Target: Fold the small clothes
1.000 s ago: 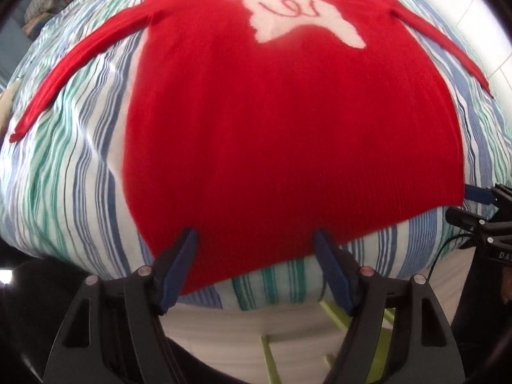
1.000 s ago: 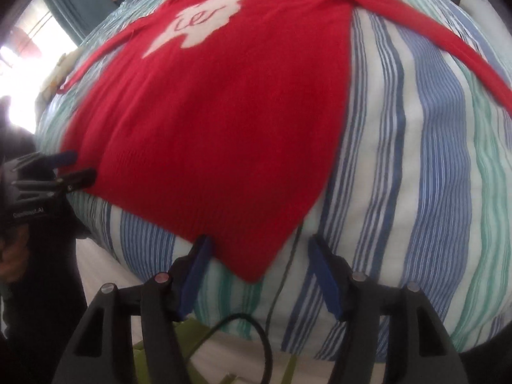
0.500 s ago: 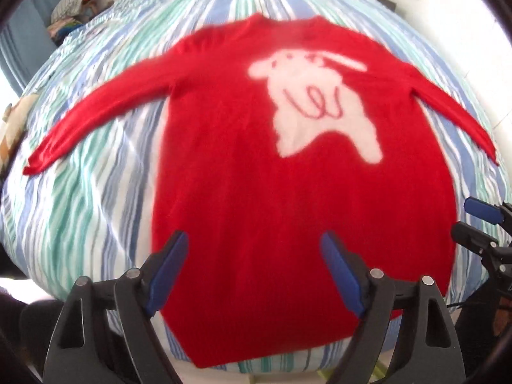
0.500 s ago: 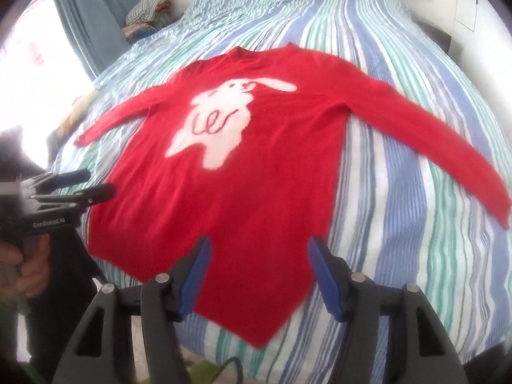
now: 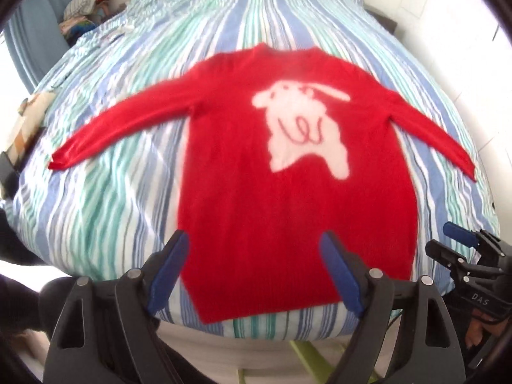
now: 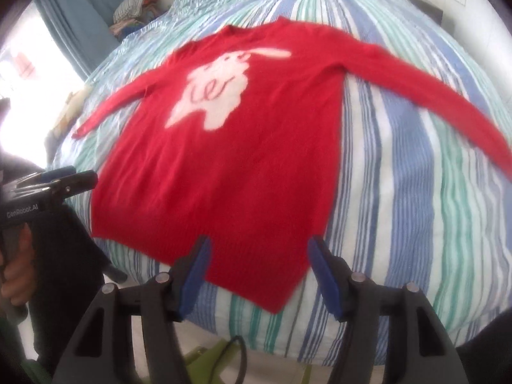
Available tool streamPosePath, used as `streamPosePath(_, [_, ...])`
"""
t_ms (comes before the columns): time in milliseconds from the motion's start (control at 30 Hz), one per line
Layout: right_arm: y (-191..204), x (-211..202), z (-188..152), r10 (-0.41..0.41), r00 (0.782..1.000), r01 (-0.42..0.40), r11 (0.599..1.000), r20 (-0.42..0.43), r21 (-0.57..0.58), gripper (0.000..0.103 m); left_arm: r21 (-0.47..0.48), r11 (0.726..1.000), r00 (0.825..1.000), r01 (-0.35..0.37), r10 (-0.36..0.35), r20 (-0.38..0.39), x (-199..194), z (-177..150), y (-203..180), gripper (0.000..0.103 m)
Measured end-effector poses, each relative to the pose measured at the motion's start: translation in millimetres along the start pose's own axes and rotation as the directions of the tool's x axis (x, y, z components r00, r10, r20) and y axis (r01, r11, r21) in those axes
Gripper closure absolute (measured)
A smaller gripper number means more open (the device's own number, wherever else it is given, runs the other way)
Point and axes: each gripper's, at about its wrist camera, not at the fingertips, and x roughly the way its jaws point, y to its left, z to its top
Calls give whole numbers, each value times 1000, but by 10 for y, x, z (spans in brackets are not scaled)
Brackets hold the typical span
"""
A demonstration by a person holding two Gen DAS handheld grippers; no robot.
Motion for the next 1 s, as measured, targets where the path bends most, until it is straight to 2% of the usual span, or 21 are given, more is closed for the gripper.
streamPosePath(133, [97,-323,257,-17,994,21,999,105,-45,41,4,999,996,-43,43,77,-225,170,18,8])
streamPosePath(267, [148,-459,372,-14,987,23,998,161,-54,39,-13,997,994,-74,75,75,-155,228,18,8])
streamPosePath(400, [129,-444,373,2,988,3,999,157,-32,39,-27,996,994,-85,87,63,-74,230,-4,8])
streamPosePath(633, [132,-467,319,3,988,3,999,153,-39,39,-10,991,987,-136,137,89,-78,261,-95,8])
streamPosePath(867, [133,-514,371,-6,985,13,999,172,-43,39,-2,989,983,-149,148,106,-64,322,-166,8])
streamPosePath(1000, [126,-483,391,-7,984,15,999,176,-45,39,-30,991,987,-131,133,94,29,302,-124,8])
